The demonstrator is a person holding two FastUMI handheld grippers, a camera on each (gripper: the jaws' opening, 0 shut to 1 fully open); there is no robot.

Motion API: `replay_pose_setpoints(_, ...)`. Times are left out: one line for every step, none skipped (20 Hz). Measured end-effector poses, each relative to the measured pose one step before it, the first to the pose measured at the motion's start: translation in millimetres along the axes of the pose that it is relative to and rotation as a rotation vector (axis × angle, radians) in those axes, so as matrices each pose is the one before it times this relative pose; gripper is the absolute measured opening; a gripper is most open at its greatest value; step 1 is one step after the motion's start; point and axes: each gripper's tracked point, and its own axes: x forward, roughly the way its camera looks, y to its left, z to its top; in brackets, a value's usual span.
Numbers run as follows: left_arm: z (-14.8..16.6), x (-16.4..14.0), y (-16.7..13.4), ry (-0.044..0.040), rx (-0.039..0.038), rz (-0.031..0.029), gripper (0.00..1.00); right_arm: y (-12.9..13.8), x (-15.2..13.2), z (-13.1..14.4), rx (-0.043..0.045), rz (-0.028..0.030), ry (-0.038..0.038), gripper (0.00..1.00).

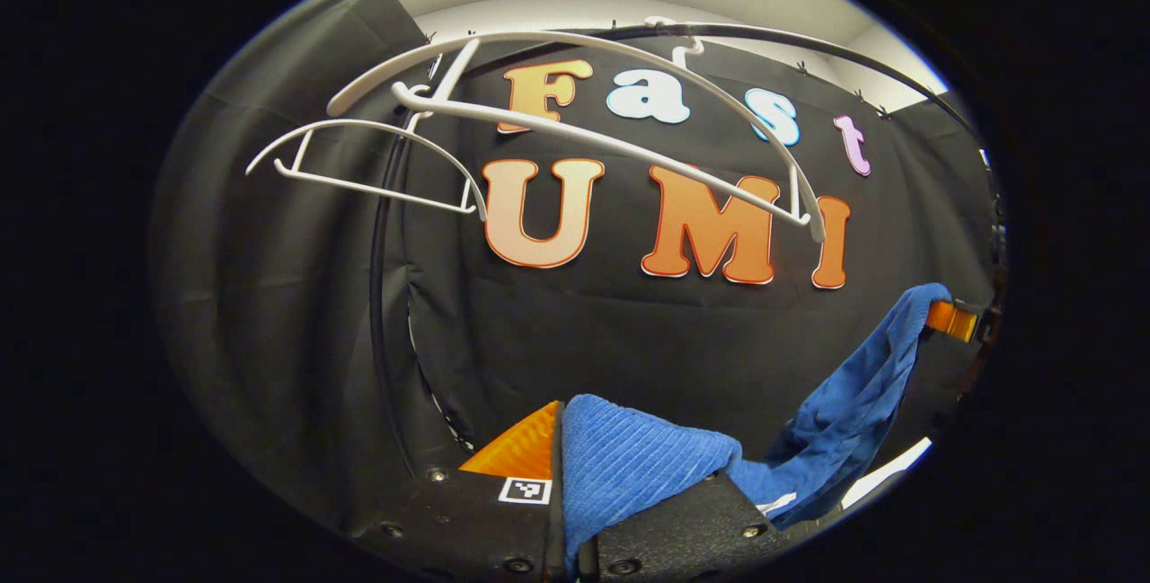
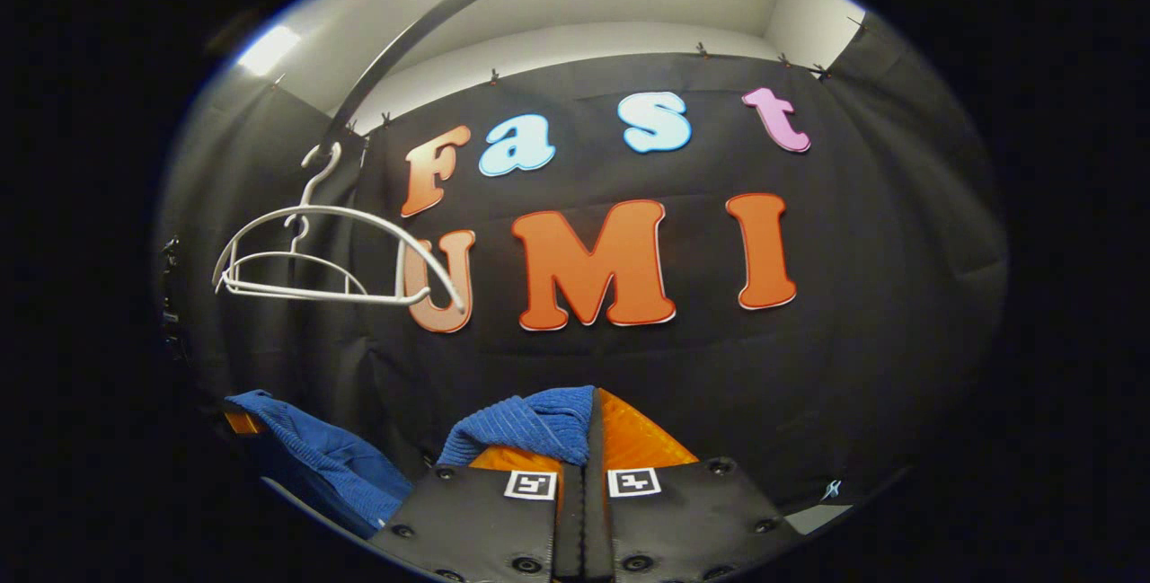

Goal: Grasp the clothes on the hanger with both hands and then place them into the laundry hamper below.

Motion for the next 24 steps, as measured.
replay_pose_setpoints(-5.97,1.27,-2.44,0.01405,-0.00452,-0.00576,0.06,10.98,1.48,-7.32,-0.00894,0.02885,0.01614,0.08)
replay_pose_setpoints(-7.33,2.12,-3.36,0.0144,-0.00191,-0.0066,0.06,10.61,1.75,-7.24,-0.00905,0.02637,0.01617,0.08)
replay_pose_setpoints(-7.09,2.11,-4.63,0.01411,-0.00069,-0.0066,0.06,9.8,2.7,-7.85,-0.00655,0.02385,0.01868,0.08)
replay_pose_setpoints(-4.24,1.24,-4.71,0.01201,-0.00241,-0.00736,0.06,8.94,1.95,-8.67,-0.00348,0.0242,0.02028,0.08)
replay_pose_setpoints(-7.0,3.06,-4.72,0.01579,-0.00253,-0.01123,0.06,9.32,3.32,-9.3,-0.00065,0.0211,0.02174,0.08)
replay_pose_setpoints(-7.07,1.66,-5.04,0.01532,-0.0015,-0.00839,0.06,8.07,4.0,-9.23,0.00333,0.02077,0.02443,0.08)
replay_pose_setpoints(-8.73,3.84,-5.31,0.01796,-0.00232,-0.00964,0.06,9.51,8.56,-8.75,0.00712,0.02065,0.02635,0.08)
replay_pose_setpoints(-9.42,3.62,-8.07,0.01875,-0.00539,-0.01503,0.06,6.62,4.94,-11.05,0.00975,0.01742,0.02817,0.08)
replay_pose_setpoints(-9.09,3.03,-8.12,0.01983,-0.00803,-0.01634,0.06,5.58,3.64,-12.25,0.01153,0.01662,0.02805,0.08)
replay_pose_setpoints(-9.77,3.24,-8.07,0.01974,-0.00909,-0.01469,0.06,5.14,3.74,-11.16,0.01259,0.01551,0.02823,0.08)
replay_pose_setpoints(-11.36,4.28,-5.32,0.02622,-0.01122,-0.01621,0.06,3.99,3.96,-11.42,0.0117,0.01352,0.02789,0.08)
replay_pose_setpoints(-11.19,3.11,-4.35,0.02858,-0.01542,-0.0103,0.06,3.03,3.19,-12.62,0.00793,0.00962,0.02973,0.07)
replay_pose_setpoints(-15.42,3.68,-0.87,0.03449,-0.022,0.00206,0.06,2.16,4.08,-12.67,0.00738,0.00926,0.02996,0.08)
replay_pose_setpoints(-15.77,4.34,-1.72,0.04698,-0.02451,0.00058,0.06,0.83,4.04,-13.11,0.01372,0.00937,0.03312,0.08)
replay_pose_setpoints(-18.04,2.8,-3.37,0.05851,-0.02557,-0.00635,0.07,1.76,4.8,-12.79,0.02117,0.0096,0.03475,0.08)
replay_pose_setpoints(-17.03,5.98,-1.87,0.05674,-0.03121,-0.00623,0.06,-0.93,6.38,-15.04,0.02378,0.00774,0.03632,0.07)
replay_pose_setpoints(-14.73,6.51,-2.48,0.05078,-0.03168,-0.00904,0.05,0.25,4.32,-14.61,0.0216,0.00177,0.0361,0.08)
replay_pose_setpoints(-15.74,3.34,-0.37,0.0517,-0.02658,-0.00069,0.05,-4.97,7.19,-14.85,0.01444,-0.00238,0.03608,0.08)
replay_pose_setpoints(-14.97,7.6,1.78,0.03865,-0.00938,-0.00043,0.06,-3.58,6.05,-15.51,0.00797,-0.00298,0.03834,0.08)
replay_pose_setpoints(-13.41,6.25,3.09,0.0328,-0.00064,0.00576,0.07,-3.39,5.6,-17.57,0.0053,-0.00341,0.04023,0.08)
replay_pose_setpoints(-16.53,6.93,3.14,0.03895,0.00506,0.00524,0.07,-3.13,5.64,-19.75,0.00332,-0.00591,0.05,0.08)
replay_pose_setpoints(-14.19,5.05,1.56,0.03723,0.00773,0.0105,0.08,-1.62,7.47,-18.91,0.00741,-0.00019,0.04692,0.08)
replay_pose_setpoints(-13.34,3.43,2.72,0.03911,0.00888,0.01423,0.08,-1.72,8.21,-19.64,0.0054,-0.00049,0.04817,0.08)
replay_pose_setpoints(-13.96,4.52,4.0,0.03934,0.00662,0.0163,0.09,-2.41,6.85,-19.49,0.00082,-0.00259,0.05645,0.08)
